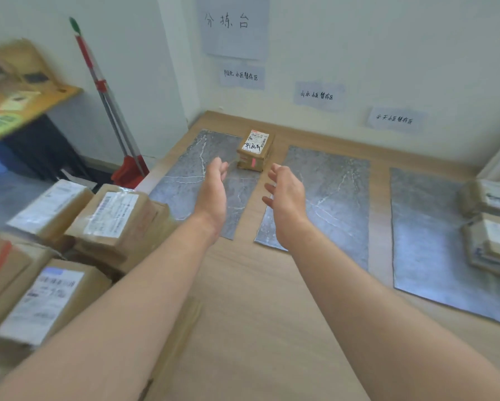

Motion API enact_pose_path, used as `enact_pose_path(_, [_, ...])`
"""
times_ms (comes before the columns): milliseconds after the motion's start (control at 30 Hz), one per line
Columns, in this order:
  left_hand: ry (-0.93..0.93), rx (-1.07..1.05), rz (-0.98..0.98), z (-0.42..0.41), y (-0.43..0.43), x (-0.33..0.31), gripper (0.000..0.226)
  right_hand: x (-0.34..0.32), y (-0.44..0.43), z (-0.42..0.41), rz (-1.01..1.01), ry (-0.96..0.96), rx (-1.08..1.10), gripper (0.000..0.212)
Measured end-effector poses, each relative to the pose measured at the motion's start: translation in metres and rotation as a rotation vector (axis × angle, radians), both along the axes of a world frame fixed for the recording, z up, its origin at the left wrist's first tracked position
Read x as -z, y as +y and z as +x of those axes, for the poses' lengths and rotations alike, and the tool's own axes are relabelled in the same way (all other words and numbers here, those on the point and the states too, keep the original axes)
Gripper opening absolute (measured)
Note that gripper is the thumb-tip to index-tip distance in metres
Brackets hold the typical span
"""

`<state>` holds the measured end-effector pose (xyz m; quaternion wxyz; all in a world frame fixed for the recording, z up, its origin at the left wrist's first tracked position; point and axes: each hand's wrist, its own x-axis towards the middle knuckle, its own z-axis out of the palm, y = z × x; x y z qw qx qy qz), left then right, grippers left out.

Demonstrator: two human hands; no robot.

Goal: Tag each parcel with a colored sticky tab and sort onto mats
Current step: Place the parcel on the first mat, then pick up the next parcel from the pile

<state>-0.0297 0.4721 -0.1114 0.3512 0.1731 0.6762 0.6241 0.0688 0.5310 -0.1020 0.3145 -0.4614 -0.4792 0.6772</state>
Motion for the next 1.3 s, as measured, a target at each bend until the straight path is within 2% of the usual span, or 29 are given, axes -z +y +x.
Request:
enact_pose_path(167, [0.026,-0.014,0.019,0.026,-0.066,-0.017,0.059,-0.026,-0.063,0.024,-0.01,0.045,-0.012,0.023])
enact_pose_path(467, [0.014,0.044,0.059,0.043,-0.152,-0.023,0.057,-0.029,-0.148,0.049,0.04,0.043,-0.008,0.027])
enact_pose_path(567, [-0.006,0.05,0.055,0.039,-0.18,-0.017,0.056,-0.017,-0.177,0.049,0.024,0.021,0.023,0.034])
enact_pose_path(833, [0.019,0.157,0.027,0.025,-0.261,0.02,0.058,0.027,-0.269,0.042,-0.052,-0.036,0.087,0.037])
enact_pose_path(967, [-0.004,0.15,-0.023,0.02,-0.293,0.037,0.066,0.048,-0.298,0.039,-0.09,-0.055,0.085,0.032])
enact_pose_path(1133, [0.004,0.133,-0.065,0.015,-0.325,0.067,0.054,0.081,-0.328,0.032,-0.119,-0.097,0.047,0.024])
enact_pose_path(1233, [0.011,0.134,-0.135,0.007,-0.348,0.091,0.055,0.104,-0.347,0.026,-0.131,-0.125,-0.002,0.039])
enact_pose_path(1300, [0.03,0.104,-0.174,-0.003,-0.364,0.109,0.056,0.116,-0.357,0.026,-0.139,-0.13,-0.021,0.041])
